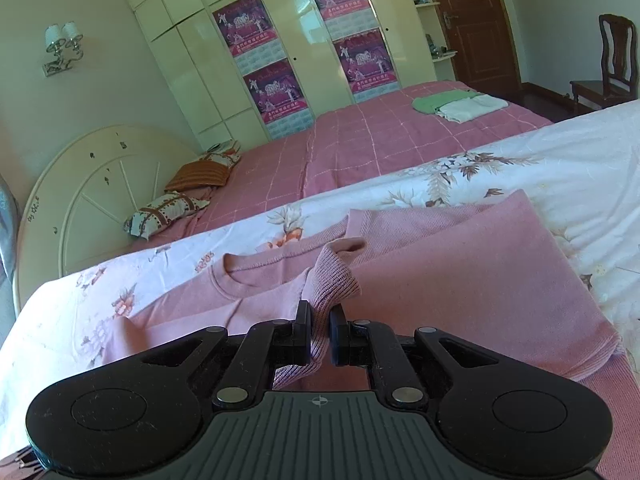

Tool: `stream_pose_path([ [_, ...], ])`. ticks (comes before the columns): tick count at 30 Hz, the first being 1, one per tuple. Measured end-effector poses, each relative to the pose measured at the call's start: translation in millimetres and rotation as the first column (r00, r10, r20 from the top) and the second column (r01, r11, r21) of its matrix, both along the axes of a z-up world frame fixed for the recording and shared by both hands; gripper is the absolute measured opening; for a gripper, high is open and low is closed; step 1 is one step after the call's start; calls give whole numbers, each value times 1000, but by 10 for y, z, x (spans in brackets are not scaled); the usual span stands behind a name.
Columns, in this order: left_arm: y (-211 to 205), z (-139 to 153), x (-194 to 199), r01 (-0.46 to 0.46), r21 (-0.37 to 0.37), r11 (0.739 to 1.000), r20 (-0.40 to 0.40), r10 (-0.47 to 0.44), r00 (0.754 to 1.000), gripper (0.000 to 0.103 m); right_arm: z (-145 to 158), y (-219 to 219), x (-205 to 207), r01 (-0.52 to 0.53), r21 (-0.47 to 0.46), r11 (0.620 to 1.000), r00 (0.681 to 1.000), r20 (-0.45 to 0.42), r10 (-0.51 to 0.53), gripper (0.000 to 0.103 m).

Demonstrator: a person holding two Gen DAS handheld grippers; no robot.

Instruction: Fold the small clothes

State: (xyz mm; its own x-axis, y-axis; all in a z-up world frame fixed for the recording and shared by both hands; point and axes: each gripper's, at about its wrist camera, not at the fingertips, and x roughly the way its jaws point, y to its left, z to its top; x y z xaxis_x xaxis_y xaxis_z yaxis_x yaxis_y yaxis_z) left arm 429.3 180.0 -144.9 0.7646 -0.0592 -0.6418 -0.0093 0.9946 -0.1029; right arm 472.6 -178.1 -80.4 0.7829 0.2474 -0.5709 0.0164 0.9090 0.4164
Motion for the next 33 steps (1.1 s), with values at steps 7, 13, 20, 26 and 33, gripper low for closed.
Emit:
stream_pose_path([
  [7,12,-8,63,12,2,1000,-14,-12,1000,44,-158,-156,-95,17,5,1000,999,-44,-17,8],
  [13,24,18,80,56,22,998,-37,-55,998,47,-332,-198,-174,38,2,999,994,-105,-38,8],
  [20,143,335,48,85,-57,995,70,-81,994,53,-206,-490,-278,114,61,992,993,-33,-112,59],
  [26,-129,199,538,141,-95,985,36,-138,990,53,-372,-646,213,98,114,989,990,-115,-85,57],
  [33,-282,-54,643,170,3,985,-2,-170,985,55,-470,-461,339,-24,-24,999,991,-132,21,2],
])
